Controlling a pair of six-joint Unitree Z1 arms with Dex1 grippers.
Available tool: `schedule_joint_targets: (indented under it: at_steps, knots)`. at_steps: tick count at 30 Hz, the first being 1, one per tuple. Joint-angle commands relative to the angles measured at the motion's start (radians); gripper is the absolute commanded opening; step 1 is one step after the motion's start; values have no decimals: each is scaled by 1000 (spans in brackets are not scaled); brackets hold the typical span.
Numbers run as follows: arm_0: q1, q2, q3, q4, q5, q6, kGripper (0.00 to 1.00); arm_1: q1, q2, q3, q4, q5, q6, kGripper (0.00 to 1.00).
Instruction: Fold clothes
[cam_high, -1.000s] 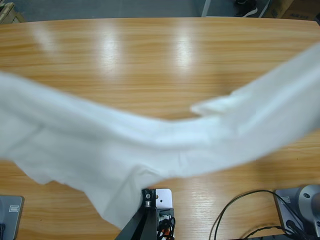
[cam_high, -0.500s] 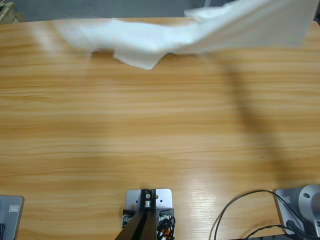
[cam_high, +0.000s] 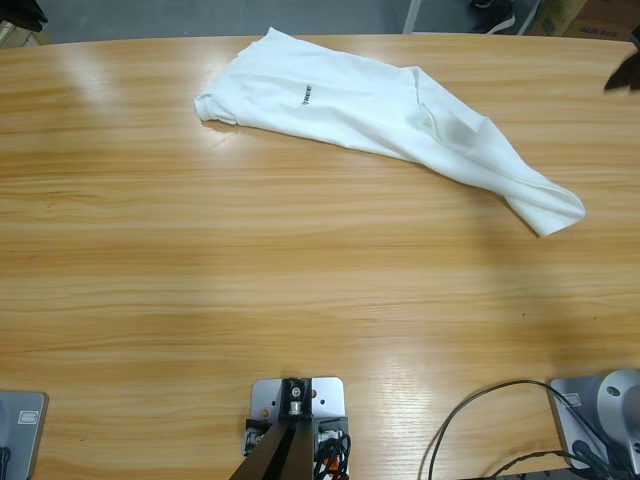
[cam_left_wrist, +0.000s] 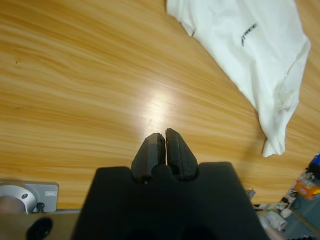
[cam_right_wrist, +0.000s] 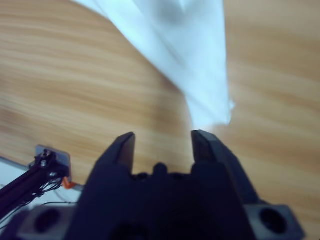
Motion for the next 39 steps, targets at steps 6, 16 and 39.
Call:
schedule_joint_targets:
  at_steps: [6,16,39]
  knots:
    - [-54,-81,-20,132,67,-29,376,70,399,13,-448,34,-88,876]
    - [-104,-68,-31,129,69,-85,388,151,672,-245,-335,-4,-119,784]
    - [-135,-50,-18,132,82,-117,665,240,657,-203,-257,-71,-122,440]
